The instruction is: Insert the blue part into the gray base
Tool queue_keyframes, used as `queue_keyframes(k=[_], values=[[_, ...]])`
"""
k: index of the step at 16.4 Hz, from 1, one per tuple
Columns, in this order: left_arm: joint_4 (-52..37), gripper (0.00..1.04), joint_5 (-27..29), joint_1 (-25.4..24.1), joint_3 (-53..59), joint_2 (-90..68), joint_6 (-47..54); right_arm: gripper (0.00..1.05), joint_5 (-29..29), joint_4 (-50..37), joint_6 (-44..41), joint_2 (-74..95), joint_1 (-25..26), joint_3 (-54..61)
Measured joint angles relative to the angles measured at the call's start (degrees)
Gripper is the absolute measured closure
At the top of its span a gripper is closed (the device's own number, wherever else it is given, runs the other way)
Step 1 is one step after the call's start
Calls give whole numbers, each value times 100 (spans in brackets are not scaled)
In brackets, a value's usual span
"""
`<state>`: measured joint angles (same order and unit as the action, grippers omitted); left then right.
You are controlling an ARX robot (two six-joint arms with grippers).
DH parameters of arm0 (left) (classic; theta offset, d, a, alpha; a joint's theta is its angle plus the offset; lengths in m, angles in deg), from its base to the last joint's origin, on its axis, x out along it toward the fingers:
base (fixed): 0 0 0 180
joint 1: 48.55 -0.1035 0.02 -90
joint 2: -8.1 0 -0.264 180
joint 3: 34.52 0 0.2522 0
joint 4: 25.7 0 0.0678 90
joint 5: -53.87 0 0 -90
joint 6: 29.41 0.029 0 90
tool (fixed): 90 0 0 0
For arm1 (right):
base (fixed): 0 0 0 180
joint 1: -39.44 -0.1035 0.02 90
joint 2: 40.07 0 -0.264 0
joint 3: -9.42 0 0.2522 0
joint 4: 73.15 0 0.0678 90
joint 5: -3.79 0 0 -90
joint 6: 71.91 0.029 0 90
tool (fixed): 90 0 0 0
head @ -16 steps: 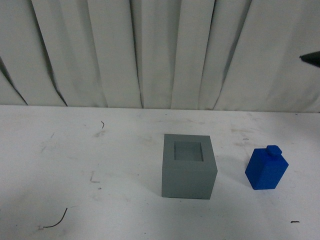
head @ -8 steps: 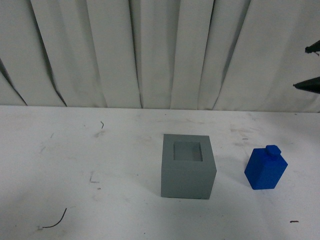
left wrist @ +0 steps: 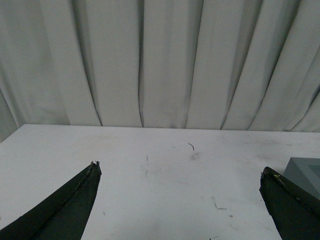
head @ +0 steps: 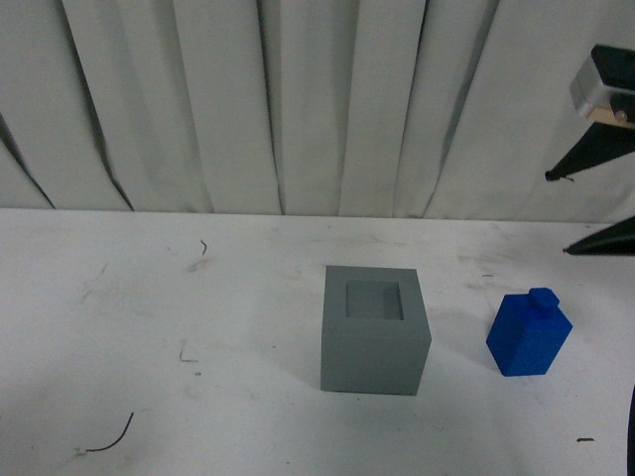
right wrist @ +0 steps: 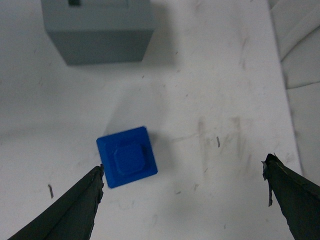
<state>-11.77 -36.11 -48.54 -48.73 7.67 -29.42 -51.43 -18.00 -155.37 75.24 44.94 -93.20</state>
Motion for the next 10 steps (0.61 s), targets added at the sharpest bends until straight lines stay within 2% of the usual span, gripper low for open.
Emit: queue_keyframes(k=[1, 2, 4, 10], values=[[0, 7, 0, 0, 0, 0, 0, 6, -586, 280, -590, 264, -111, -125], [0, 7, 0, 0, 0, 0, 2, 6, -885, 378, -861, 505, -223, -221], [2, 7, 0, 0, 0, 0, 0, 6, -1145, 793, -1093, 852, -286, -348], [2, 7, -2, 0, 0, 0, 0, 6, -1438, 872, -1261, 1412, -584, -730]])
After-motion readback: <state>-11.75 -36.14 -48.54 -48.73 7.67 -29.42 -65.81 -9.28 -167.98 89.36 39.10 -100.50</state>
